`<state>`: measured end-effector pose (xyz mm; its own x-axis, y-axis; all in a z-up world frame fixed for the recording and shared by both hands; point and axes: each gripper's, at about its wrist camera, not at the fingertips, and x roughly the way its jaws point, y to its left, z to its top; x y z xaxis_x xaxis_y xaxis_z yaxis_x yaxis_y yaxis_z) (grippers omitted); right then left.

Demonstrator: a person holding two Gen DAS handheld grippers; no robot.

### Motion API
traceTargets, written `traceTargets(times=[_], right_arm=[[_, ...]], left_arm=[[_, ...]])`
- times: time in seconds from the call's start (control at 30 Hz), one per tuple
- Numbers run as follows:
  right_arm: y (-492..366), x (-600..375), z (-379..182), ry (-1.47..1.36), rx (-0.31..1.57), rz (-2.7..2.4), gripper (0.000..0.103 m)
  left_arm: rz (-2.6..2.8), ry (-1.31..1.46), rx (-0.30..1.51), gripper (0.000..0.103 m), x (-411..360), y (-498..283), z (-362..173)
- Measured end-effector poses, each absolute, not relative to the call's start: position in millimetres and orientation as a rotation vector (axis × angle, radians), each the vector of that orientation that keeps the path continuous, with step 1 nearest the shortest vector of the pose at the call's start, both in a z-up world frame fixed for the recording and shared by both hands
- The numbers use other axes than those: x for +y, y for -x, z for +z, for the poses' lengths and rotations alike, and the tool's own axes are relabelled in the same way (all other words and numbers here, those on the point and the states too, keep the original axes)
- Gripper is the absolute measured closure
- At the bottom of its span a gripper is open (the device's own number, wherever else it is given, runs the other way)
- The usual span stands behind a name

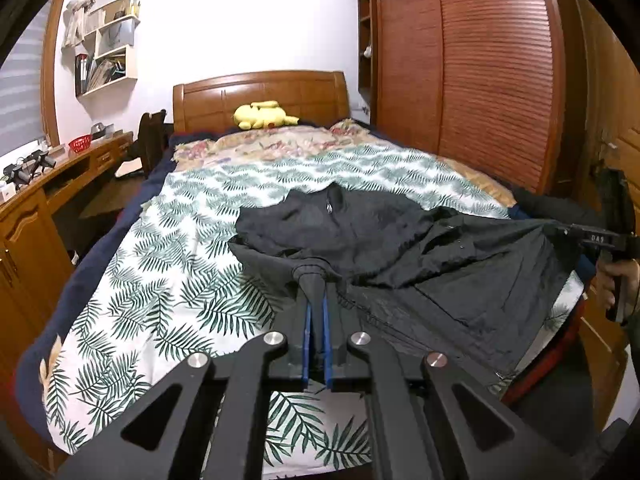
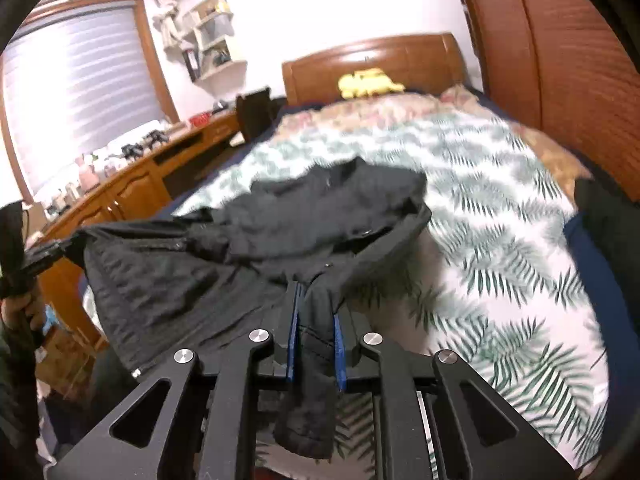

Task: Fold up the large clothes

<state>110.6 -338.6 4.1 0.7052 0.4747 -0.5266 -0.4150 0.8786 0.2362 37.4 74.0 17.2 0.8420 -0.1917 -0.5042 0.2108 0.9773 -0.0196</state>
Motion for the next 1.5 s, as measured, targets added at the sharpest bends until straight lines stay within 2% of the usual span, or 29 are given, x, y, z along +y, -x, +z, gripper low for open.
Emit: traceTargets(times=[0.37, 0.63, 0.83, 1.13, 1.5], right_arm=[[-64, -358, 67, -0.079, 0.491, 0.502, 0.091], [-12, -386, 93, -0.087, 0.430, 0.494, 0.092], [13, -383, 105, -0.067, 0.403, 0.521, 0.091], [-38, -379, 66, -0.046, 0.487, 0.450, 0.091], [-88, -371, 20, 0.002, 0.555, 0.381, 0.091]], left_arm=[[-0.236, -0.050, 0.432, 0.101, 69, 26, 55], [-0.247, -0.028, 0.361, 0.101, 73, 79, 75], [-0.229, -0.062, 0.350, 0.101, 71, 76, 81], [-0.229, -0.056, 0.427, 0.101, 68, 13, 62], [-0.213, -0.061, 0.459, 0.101, 57, -29, 30]])
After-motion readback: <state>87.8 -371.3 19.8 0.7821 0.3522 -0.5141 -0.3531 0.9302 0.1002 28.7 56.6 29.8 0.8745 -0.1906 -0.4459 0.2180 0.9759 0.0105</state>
